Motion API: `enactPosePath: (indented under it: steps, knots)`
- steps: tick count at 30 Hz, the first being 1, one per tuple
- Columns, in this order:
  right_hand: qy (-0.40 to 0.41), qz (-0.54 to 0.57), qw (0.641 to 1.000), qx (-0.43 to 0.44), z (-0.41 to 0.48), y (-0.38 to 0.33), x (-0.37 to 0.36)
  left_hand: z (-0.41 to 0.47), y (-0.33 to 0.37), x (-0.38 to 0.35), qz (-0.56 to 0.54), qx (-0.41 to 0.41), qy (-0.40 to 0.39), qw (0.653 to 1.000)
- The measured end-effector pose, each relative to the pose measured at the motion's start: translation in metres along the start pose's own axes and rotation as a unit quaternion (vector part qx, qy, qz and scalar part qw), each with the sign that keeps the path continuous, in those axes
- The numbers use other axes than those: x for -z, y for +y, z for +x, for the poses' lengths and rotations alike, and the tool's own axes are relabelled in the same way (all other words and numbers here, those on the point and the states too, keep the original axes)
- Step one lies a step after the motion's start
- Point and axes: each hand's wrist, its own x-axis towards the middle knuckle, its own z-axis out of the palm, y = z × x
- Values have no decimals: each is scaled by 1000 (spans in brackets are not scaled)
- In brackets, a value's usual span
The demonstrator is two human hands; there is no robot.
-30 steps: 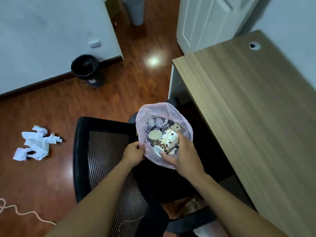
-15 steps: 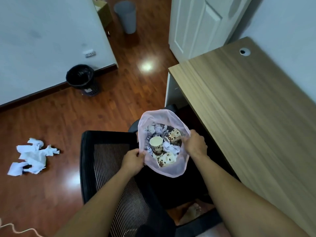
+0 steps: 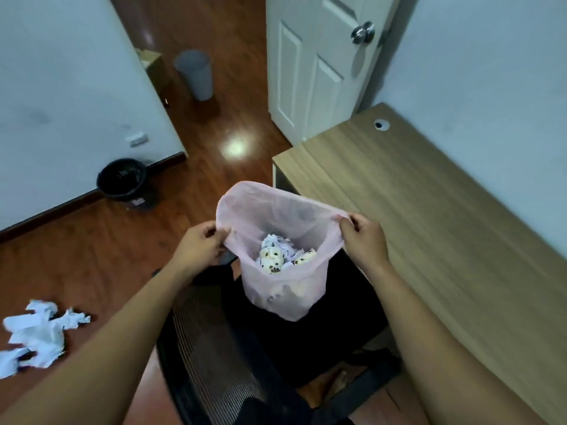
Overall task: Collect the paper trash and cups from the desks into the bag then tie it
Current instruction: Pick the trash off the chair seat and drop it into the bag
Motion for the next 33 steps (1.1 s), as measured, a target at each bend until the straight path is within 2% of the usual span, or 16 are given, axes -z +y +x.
enactPosePath:
  steps: [3, 6, 10, 16, 20, 26, 33]
  knots:
    - [76, 131, 988, -33, 1, -19, 55, -11, 63, 3, -55, -67, -36, 996]
    - [129, 252, 958, -55, 7, -34, 107, -19, 117, -11, -91, -100, -51, 989]
    - [179, 282, 941, -55, 12, -47, 166, -24, 166, -50, -75, -130, -60, 987]
    - [238, 256, 936, -42, 10, -29, 232, -14, 210, -123, -52, -140, -75, 986]
    - [224, 257, 936, -86, 6, 4, 259, -3, 218, -172, -42, -83, -77, 993]
    - [162, 182, 956, -164, -18, 89, 261, -5, 189, -231, 6, -11, -83, 996]
    - [134, 178, 958, -179, -47, 127, 254, -19, 163, -248, -7, -12, -84, 996]
